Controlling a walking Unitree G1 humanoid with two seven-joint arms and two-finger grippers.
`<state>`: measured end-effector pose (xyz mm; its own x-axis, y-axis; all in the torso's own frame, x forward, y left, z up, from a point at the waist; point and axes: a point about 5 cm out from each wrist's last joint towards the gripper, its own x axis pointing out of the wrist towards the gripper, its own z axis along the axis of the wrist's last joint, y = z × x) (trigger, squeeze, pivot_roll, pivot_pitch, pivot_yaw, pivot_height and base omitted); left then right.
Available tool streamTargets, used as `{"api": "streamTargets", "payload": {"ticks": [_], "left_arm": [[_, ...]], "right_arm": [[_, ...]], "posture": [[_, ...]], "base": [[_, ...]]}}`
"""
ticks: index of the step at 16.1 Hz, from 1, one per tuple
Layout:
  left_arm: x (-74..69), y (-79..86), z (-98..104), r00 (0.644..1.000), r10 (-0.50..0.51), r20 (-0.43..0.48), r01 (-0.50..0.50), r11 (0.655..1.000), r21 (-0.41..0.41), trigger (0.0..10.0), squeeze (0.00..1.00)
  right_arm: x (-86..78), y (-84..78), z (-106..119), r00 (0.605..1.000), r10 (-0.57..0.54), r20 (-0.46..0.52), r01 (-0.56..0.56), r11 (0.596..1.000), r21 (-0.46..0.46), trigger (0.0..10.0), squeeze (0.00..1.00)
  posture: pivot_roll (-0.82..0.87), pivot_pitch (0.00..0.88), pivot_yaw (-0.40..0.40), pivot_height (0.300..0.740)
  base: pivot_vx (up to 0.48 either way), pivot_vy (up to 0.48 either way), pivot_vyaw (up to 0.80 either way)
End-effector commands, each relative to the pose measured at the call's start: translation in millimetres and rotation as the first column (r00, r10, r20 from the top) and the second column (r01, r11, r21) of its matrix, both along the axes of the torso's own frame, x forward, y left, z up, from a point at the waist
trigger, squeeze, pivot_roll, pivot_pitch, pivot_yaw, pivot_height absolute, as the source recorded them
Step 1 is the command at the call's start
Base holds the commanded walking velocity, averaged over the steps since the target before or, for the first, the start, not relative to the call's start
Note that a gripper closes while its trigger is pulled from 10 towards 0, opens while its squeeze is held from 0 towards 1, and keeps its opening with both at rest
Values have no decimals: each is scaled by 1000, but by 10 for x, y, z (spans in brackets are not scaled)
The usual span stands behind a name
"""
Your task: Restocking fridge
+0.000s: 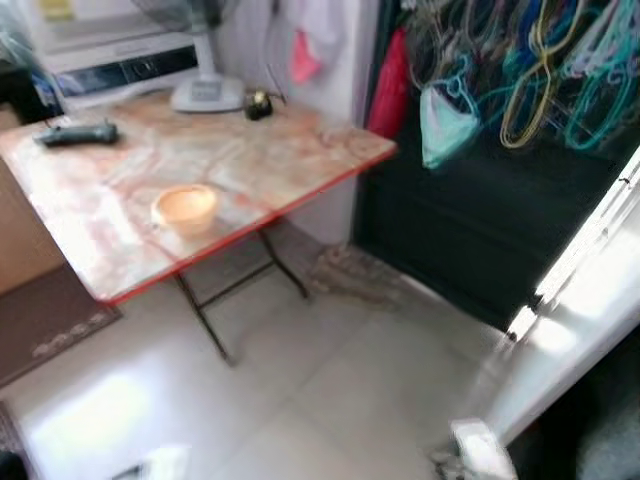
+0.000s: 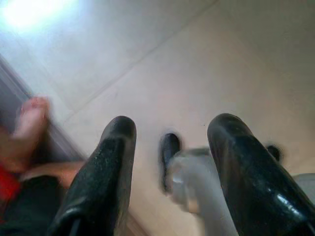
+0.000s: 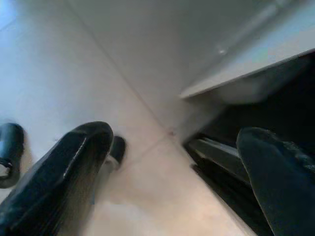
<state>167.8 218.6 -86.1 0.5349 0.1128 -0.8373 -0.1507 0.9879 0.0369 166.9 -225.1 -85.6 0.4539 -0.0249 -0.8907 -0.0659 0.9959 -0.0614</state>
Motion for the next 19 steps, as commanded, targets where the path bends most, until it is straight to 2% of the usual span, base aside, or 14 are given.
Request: {"api": "streamTargets", "payload": {"ticks": [1, 3, 8, 12, 15, 19], "left_arm": [[-109, 123, -21, 999, 29, -35, -29, 999, 18, 10000, 0], [-108, 124, -21, 999, 27, -36, -27, 999, 19, 10000, 0], [-105, 127, -19, 999, 26, -35, -25, 999, 22, 10000, 0], [-107, 136, -18, 999, 21, -37, -20, 999, 28, 10000, 0], [-108, 142, -17, 999, 16, -38, -15, 999, 34, 10000, 0], [-122, 157, -18, 999, 10, -43, -8, 999, 47, 10000, 0]], "right_arm": [[147, 122, 43, 999, 21, 45, -22, 999, 24, 10000, 0], [141, 122, 39, 999, -2, 43, 0, 1000, 30, 10000, 0], [152, 131, 44, 998, 24, 51, -26, 999, 33, 10000, 0], [157, 140, 46, 998, 26, 58, -28, 999, 33, 10000, 0], [148, 146, 40, 998, -3, 62, 0, 999, 46, 10000, 0], [138, 162, 34, 998, 18, 56, -21, 999, 47, 10000, 0]], "posture": [[21, 0, -54, 740], [20, 0, -52, 740], [25, 0, -45, 740], [26, 0, -39, 740], [32, 0, -37, 740], [38, 0, -31, 740]], "base": [[281, 0, 513], [283, 0, 253], [277, 0, 0], [272, 0, 714], [268, 0, 0], [257, 0, 0]]}}
